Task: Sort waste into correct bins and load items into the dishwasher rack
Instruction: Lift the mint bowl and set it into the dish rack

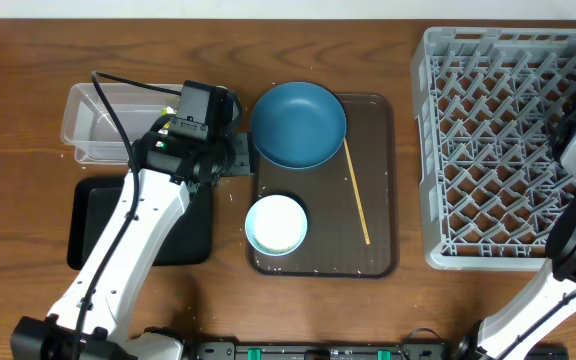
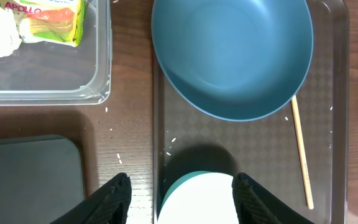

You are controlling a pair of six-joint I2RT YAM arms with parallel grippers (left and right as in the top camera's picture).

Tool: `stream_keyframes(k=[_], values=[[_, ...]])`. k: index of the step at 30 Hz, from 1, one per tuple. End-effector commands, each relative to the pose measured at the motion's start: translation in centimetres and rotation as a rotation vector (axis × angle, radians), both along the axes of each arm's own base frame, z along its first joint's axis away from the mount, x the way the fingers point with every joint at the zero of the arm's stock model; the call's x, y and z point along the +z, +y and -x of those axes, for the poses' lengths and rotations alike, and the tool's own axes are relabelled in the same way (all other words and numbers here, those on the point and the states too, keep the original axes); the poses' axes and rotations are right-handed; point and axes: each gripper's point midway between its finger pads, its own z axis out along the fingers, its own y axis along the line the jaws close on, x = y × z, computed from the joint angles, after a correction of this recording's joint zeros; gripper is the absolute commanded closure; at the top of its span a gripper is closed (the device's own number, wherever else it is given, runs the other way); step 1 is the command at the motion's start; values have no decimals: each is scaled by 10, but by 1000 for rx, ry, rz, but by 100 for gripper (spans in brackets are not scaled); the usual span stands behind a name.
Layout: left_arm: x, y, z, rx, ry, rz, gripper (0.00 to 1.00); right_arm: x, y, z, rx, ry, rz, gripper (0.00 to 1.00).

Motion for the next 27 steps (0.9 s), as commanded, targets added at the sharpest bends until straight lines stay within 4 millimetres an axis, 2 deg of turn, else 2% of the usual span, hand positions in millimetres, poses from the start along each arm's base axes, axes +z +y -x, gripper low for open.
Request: stream_keyframes(k=[1,5,8,13,21,27], values=[[-1,1,-1,-3,-1,-12,45,-5,-3,-2,2,-26,-16,99],[-1,1,-1,-3,-1,-12,44,-16,-2,0,-7,-28,-59,99],[-1,1,-1,-3,-1,-12,45,-33,0,4,-20,-15,-118,99],[-1,1,-1,-3,-1,-12,45,-54,2,20,-98,5,-186,99],[-1,1,-1,-3,-1,-12,44,-49,0,39,-216,7,-148,99],[-1,1,-1,-3,-1,-12,44,-45,5,45,-284,-84,-142,99]])
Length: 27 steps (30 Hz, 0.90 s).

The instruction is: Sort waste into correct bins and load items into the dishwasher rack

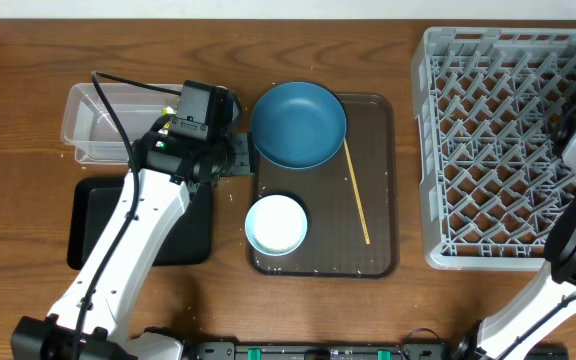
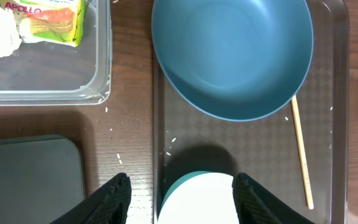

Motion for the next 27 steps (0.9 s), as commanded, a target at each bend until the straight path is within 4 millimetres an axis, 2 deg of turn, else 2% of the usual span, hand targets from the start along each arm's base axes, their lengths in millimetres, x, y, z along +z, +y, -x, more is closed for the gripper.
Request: stream_keyframes(k=[1,9,12,16,19,20,23,27], values=[[-1,1,-1,-4,-1,-12,44,-21,5,14,-90,-11,-11,99],[-1,1,-1,-3,-1,-13,44,-45,35,6,-46,-39,-136,83],[-1,1,-1,-3,-1,-13,44,-45,46,1,-6,-70,-196,75],[-1,1,-1,-3,-1,-13,44,-25,58,-6,65,-152,-273,61],[-1,1,-1,-3,-1,-13,44,2,70,-12,150,-205,-319,47],[-1,1,-1,-3,-1,-13,44,11,75,-13,183,-222,-337,45],[-1,1,-1,-4,-1,-12,44,27,105,-23,338,-246,-454,41],[-1,1,-1,-4,-1,-13,44,32,177,-37,616,-273,-736,40]])
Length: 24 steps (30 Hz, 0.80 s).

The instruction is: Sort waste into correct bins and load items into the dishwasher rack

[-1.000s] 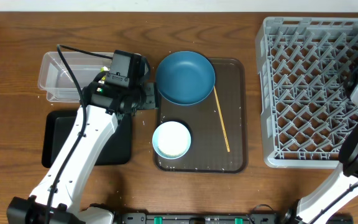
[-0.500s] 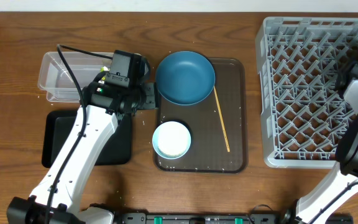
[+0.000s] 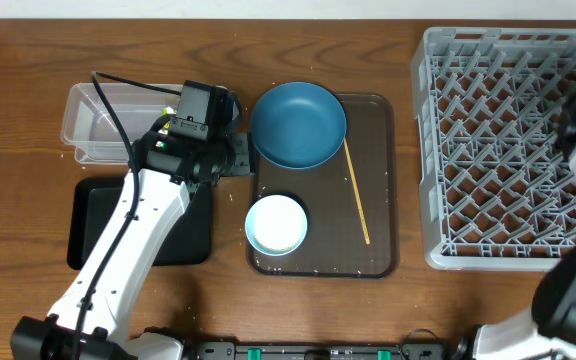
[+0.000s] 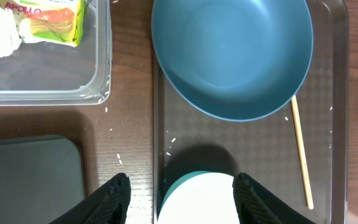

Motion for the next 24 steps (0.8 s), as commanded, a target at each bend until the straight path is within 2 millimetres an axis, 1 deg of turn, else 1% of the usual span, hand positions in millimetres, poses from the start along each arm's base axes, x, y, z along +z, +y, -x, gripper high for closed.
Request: stream_keyframes(k=[1,4,5,7,9,10,11,13,16,18,19,22,24], values=[[-1,1,-1,-3,-1,-13,44,6,86,-34,340,-140,-321,40],[-2,1,-1,-4,4,-14,44,8,142,-40,479,-192,-558,39],[-3,1,-1,-3,7,-14,36,8,158,-41,502,-202,-631,37],[-7,1,-1,0,20,-15,34,4,188,-40,544,-195,-753,36],[-12,1,1,0,41,-20,34,-1,218,-37,604,-153,-819,36],[-15,1,3,-1,54,-24,34,-4,229,-36,621,-133,-830,36],[-18,1,4,-1,67,-28,33,-7,245,-33,644,-102,-842,36],[-23,2,6,0,85,-33,34,-13,270,-26,704,-38,-831,36],[-25,3,8,-1,94,-35,33,-22,302,-18,745,34,-811,33],[-26,3,10,-1,100,-37,33,-27,323,-15,773,64,-809,33],[-26,3,10,-1,103,-38,33,-30,336,-13,797,82,-807,33],[-27,4,13,-1,114,-41,33,-39,362,-10,841,121,-795,33],[-29,4,16,-2,127,-43,33,-44,369,-9,839,140,-759,33]])
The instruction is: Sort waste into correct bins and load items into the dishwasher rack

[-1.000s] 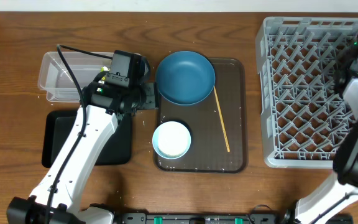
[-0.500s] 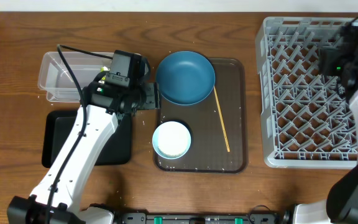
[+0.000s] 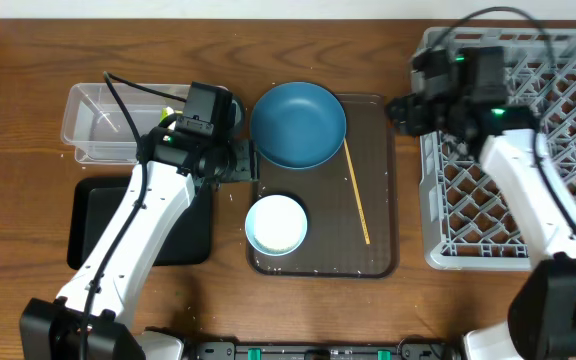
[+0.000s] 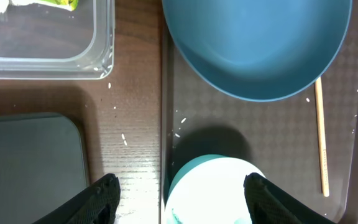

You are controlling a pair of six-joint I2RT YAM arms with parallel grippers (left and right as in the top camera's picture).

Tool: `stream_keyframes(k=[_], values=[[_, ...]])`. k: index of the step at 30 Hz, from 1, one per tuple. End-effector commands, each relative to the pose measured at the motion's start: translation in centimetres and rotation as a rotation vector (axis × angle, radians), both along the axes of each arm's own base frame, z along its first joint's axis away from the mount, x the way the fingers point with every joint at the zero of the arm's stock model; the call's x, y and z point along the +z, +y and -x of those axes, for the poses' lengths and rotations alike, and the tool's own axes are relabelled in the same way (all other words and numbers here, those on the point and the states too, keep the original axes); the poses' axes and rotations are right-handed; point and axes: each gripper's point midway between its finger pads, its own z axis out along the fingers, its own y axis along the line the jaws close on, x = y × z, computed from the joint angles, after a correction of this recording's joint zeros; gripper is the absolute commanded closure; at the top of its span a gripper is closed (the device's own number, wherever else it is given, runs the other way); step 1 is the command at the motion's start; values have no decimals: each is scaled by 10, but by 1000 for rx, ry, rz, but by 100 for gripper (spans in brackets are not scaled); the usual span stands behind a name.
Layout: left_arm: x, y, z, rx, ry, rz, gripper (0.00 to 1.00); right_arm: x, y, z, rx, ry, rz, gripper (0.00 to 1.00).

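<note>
A big blue bowl [image 3: 298, 125] lies at the far end of the brown tray [image 3: 380, 180]. A small white cup [image 3: 276, 223] with a teal rim sits at the tray's near left, and a wooden chopstick [image 3: 356, 195] lies along its right side. My left gripper [image 4: 182, 200] is open and low over the tray's left edge. Its fingers [image 4: 101, 199] straddle that edge and the white cup [image 4: 213, 193]. The right gripper [image 3: 404, 106] hovers between the tray's far right corner and the grey dishwasher rack [image 3: 508, 150]; how its jaws stand does not show.
A clear plastic bin [image 3: 103, 120] at the far left holds a green wrapper and white paper. A black bin [image 3: 143, 225] lies in front of it. Rice grains speckle the table and tray. The left arm crosses over the black bin.
The right arm has moved from the rack's far right side to its left edge, beside the tray's far right corner. The left gripper has shifted slightly toward the white cup and remains open.
Through all three earlier moments the left gripper stayed open over the tray's left edge, and the right arm stood at the rack's right side. Bowl, cup and chopstick have not moved. Now the right arm reaches across the rack toward the tray.
</note>
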Motion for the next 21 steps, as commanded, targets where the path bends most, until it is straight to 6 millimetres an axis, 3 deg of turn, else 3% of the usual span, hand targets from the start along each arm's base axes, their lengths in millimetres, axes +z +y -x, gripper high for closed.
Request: stream_keyframes(k=[1,6,14,21], values=[[-6,1,7,-4,33,-10,33,-14,11,1,-12,19,64,33],[-7,-14,20,-42,86,54,34,-17,-1,-4,-121,14,152,30],[-9,-49,38,-66,117,57,34,-22,-25,-4,-234,63,132,32],[-33,-81,52,-69,171,5,34,-29,-48,3,-281,114,151,33]])
